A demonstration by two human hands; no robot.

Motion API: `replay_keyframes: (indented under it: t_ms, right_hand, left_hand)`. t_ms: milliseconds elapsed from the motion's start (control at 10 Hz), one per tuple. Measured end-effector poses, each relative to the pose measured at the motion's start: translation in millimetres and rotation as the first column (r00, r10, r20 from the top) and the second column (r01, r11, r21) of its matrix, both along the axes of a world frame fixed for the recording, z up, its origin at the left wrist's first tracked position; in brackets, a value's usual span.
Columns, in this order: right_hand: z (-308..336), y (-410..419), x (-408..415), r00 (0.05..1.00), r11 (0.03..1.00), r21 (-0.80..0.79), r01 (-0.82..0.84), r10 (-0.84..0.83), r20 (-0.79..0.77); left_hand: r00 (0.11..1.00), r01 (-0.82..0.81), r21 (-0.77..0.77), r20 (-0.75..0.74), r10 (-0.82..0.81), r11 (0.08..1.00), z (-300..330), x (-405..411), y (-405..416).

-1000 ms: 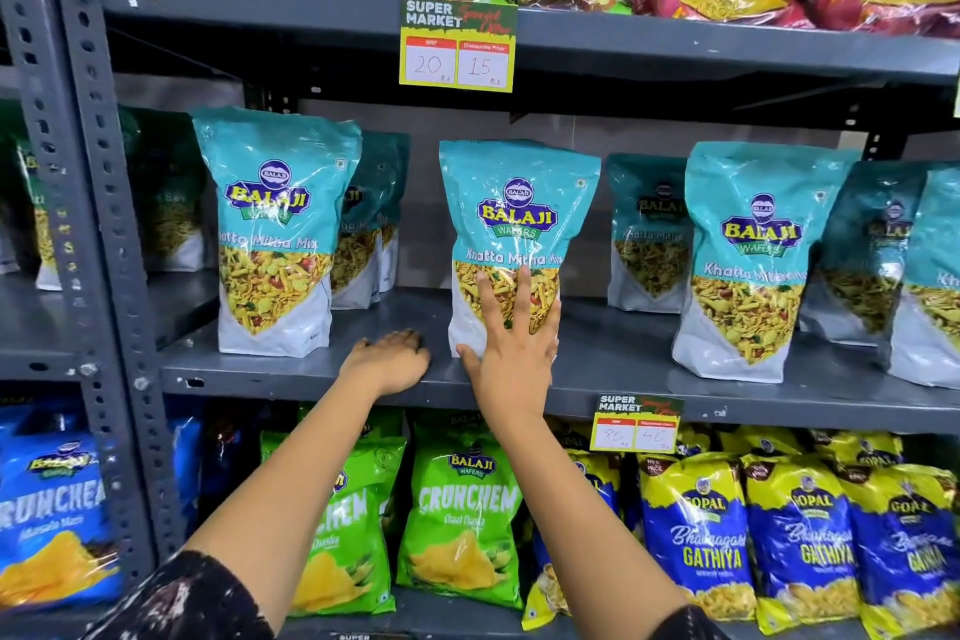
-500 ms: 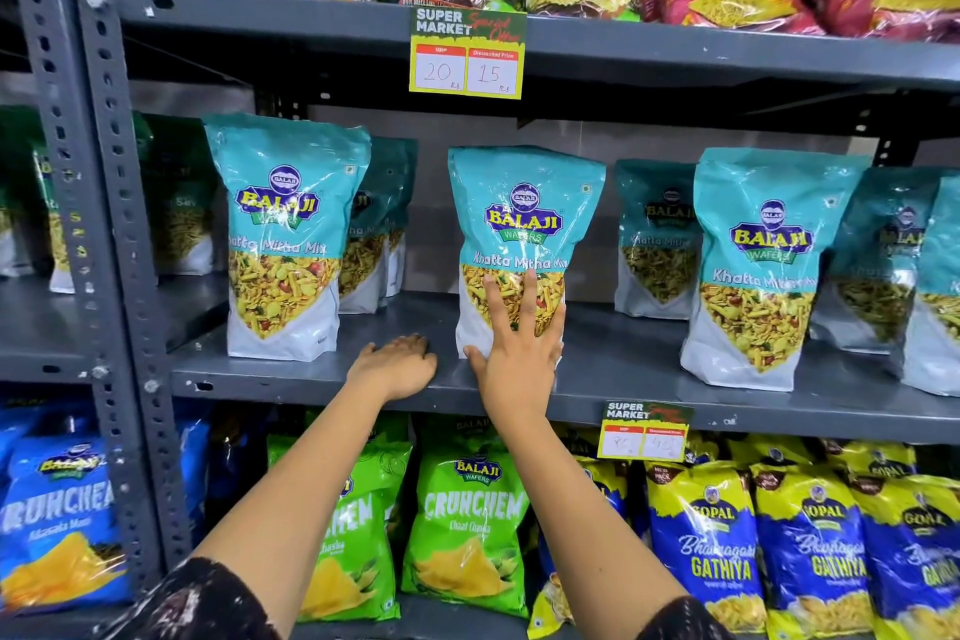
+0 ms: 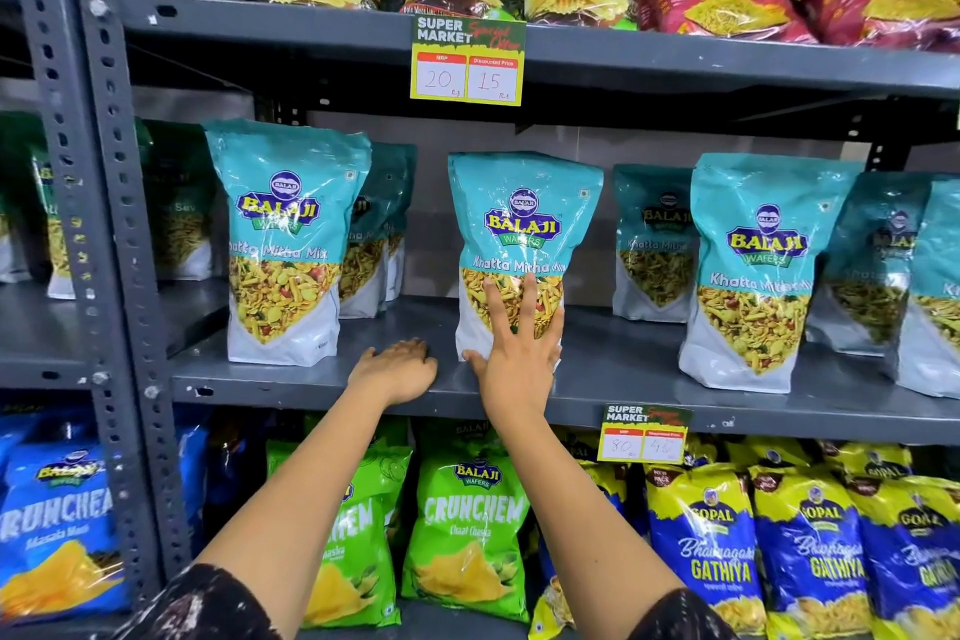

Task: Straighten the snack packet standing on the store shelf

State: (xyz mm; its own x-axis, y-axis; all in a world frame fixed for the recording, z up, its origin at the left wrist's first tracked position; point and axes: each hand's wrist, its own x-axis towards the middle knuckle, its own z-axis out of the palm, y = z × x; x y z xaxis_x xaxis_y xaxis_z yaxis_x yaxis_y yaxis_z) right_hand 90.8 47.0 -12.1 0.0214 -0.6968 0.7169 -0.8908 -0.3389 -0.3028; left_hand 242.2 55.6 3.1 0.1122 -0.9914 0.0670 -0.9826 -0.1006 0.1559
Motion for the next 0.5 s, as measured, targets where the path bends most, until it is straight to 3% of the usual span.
replay_keyframes:
  t_ms: [200, 400, 500]
  right_hand:
    - [27, -17, -7, 0.996, 0.999, -0.026, 0.024, -0.022, 0.081]
    - [22, -8, -32, 0.996, 1.000, 0.015, 0.009, -0.010, 0.084]
    - [19, 22, -41, 0.988, 0.995, -0.052, -0.080, 0.086, 0.125]
  left_hand:
    - [0.999, 0.046, -0.042, 0.013, -0.046, 0.998, 31, -6, -21]
    - [0.997, 0.071, -0.041, 0.005, -0.071, 0.997, 19, -31, -24]
    - [0.999, 0.040, -0.084, -0.015, -0.042, 0.996, 5, -24, -20]
